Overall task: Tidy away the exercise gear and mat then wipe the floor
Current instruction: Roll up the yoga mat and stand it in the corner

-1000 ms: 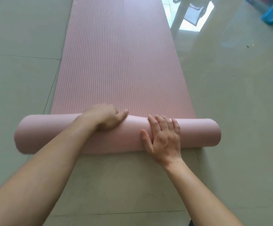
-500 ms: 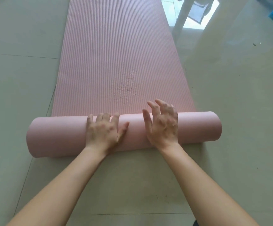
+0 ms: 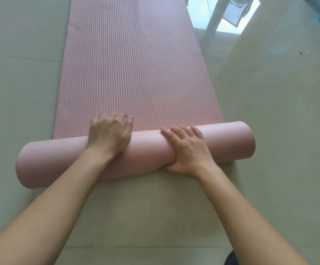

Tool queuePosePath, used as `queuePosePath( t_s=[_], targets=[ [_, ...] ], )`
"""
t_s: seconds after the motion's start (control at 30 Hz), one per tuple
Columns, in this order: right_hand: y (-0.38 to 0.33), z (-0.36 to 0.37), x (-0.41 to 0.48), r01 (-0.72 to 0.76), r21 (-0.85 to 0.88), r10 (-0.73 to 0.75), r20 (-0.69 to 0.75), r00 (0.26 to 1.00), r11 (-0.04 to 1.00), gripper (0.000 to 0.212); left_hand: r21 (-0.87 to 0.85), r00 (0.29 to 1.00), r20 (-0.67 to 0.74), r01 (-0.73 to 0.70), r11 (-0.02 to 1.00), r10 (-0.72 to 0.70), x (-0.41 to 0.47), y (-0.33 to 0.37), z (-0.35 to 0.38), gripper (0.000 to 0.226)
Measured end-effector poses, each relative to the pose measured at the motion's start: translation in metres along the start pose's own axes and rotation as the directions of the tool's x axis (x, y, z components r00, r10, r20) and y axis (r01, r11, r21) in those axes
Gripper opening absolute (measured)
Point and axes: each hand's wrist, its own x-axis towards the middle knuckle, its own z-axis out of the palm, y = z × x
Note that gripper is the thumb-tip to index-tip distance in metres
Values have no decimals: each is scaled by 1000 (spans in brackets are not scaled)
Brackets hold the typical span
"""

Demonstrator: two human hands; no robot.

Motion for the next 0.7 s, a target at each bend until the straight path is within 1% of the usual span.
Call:
queuePosePath(
  t_s=[0.03, 0.07, 0.1, 0.13, 0.17, 0.2, 0.23, 0.27, 0.3, 0.33, 0.37, 0.43, 0.47, 0.5, 0.57, 0.6, 0.67, 0.7],
  targets=[
    [3, -9, 13, -12, 0, 12, 60, 998, 1000, 124, -18, 997, -74, -28, 999, 26, -1, 1, -3, 52],
    [6, -17, 25, -47, -7, 48, 89, 995, 999, 131, -31, 992, -115, -55, 998, 51, -4, 1, -6, 53],
    [8, -22, 35, -102, -10, 102, 77, 992, 995, 133, -33, 988, -131, -83, 996, 78, -8, 2, -7, 55],
    [10, -26, 42, -169, 4, 169, 21, 985, 986, 129, -21, 988, -121, -103, 994, 99, -11, 4, -6, 60],
    [12, -26, 45, -229, 49, 232, -77, 970, 972, 117, 11, 990, -71, -118, 993, 118, -15, 5, -4, 69],
    [13, -25, 45, -260, 123, 279, -176, 944, 958, 99, 76, 991, 25, -131, 988, 130, -17, 5, 0, 82],
    [13, -22, 43, -261, 194, 303, -236, 923, 946, 80, 159, 983, 132, -150, 976, 130, -17, 3, 5, 100],
    [12, -18, 41, -249, 231, 304, -244, 921, 940, 66, 233, 968, 221, -170, 957, 118, -16, -2, 11, 117],
    [11, -12, 38, -235, 225, 284, -221, 933, 946, 60, 285, 959, 263, -184, 941, 107, -14, -6, 18, 128],
    [10, -6, 33, -221, 195, 257, -185, 949, 956, 61, 311, 957, 269, -191, 931, 107, -13, -9, 21, 132],
    [9, -2, 27, -209, 164, 233, -147, 961, 964, 67, 310, 964, 238, -192, 931, 120, -13, -8, 24, 128],
    [10, 4, 15, -184, 106, 194, -83, 978, 977, 86, 280, 980, 82, -196, 940, 180, -11, -9, 30, 105],
    [11, 5, 10, -173, 72, 178, -61, 982, 982, 96, 264, 982, 23, -186, 946, 187, -10, -9, 31, 97],
    [11, 5, 6, -165, 39, 167, -58, 984, 986, 104, 245, 984, 10, -174, 954, 177, -8, -8, 30, 92],
    [10, 5, 0, -158, 3, 158, -103, 982, 987, 117, 182, 983, 38, -186, 966, 182, -2, -5, 17, 85],
    [7, 6, -3, -161, 0, 160, -124, 979, 987, 123, 147, 978, 81, -201, 968, 191, 2, -2, 7, 83],
    [2, 7, -8, -172, 8, 172, -151, 973, 985, 131, 69, 949, 220, -245, 967, 225, 8, 0, -13, 82],
    [0, 7, -10, -175, 9, 174, -167, 970, 984, 131, 28, 921, 297, -274, 961, 253, 9, 0, -21, 83]
  ],
)
